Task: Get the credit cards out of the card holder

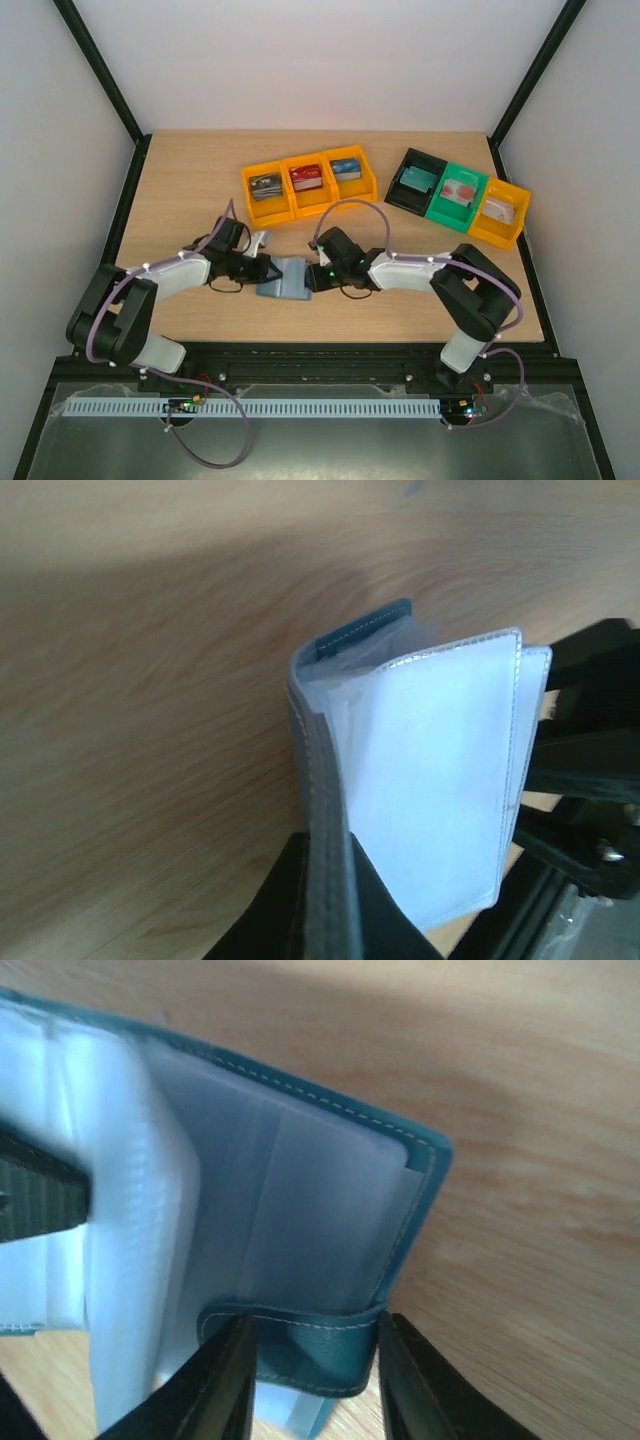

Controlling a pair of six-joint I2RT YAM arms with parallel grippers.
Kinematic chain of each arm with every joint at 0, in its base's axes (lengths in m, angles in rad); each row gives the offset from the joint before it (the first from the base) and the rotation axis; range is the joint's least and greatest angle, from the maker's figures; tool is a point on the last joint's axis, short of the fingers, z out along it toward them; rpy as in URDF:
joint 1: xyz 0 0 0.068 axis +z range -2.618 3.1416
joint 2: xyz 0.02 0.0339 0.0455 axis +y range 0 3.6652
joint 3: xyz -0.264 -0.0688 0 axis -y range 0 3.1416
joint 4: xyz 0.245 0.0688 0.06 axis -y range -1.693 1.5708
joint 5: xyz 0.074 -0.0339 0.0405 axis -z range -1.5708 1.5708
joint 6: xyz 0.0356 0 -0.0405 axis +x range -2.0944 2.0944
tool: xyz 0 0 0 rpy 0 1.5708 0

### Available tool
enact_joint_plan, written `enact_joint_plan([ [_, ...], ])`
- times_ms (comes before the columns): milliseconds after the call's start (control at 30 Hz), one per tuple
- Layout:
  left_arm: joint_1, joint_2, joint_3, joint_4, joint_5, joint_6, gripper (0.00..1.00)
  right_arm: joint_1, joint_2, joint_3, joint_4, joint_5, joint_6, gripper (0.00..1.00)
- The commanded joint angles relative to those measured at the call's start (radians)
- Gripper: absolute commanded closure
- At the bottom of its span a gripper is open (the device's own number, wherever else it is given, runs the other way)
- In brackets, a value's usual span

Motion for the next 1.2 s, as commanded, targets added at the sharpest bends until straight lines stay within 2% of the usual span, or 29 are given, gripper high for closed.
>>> enact_joint_plan([
  [0, 0.031, -0.092, 0.188, -0.116, 0.110, 0.219, 0.98, -0.048, -0.130, -0.001, 0.002, -0.042, -0.087, 0.63],
  [167, 0.055, -0.149, 0.421, -0.392, 0.293, 0.471, 0.98, -0.093, -0.273, -0.021, 0.051, -0.111, -0.135, 0.45],
  [300, 0.055, -0.192, 0.570, -0.593, 0.414, 0.609, 0.98, -0.099, -0.373, -0.015, 0.117, -0.172, -0.160, 0.34],
  [400, 0.050, -0.215, 0.664, -0.727, 0.421, 0.683, 0.98, -0.101, -0.439, -0.020, 0.188, -0.227, -0.162, 0.27],
  [633, 0.033, -0.260, 0.746, -0.863, 0.439, 0.790, 0.98, -0.101, -0.578, -0.058, 0.324, -0.260, -0.165, 0.12],
  [833, 0.031, -0.275, 0.716, -0.819, 0.404, 0.747, 0.98, -0.101, -0.591, -0.034, 0.440, -0.362, -0.106, 0.08],
  [1000, 0.026, -0.277, 0.689, -0.799, 0.425, 0.733, 0.98, -0.097, -0.569, -0.019, 0.500, -0.372, -0.049, 0.09],
  [1067, 0.024, -0.277, 0.678, -0.789, 0.430, 0.726, 0.98, -0.090, -0.557, -0.021, 0.540, -0.365, -0.025, 0.11],
  [1167, 0.023, -0.275, 0.674, -0.780, 0.441, 0.717, 0.98, -0.073, -0.523, -0.001, 0.528, -0.352, -0.024, 0.20],
])
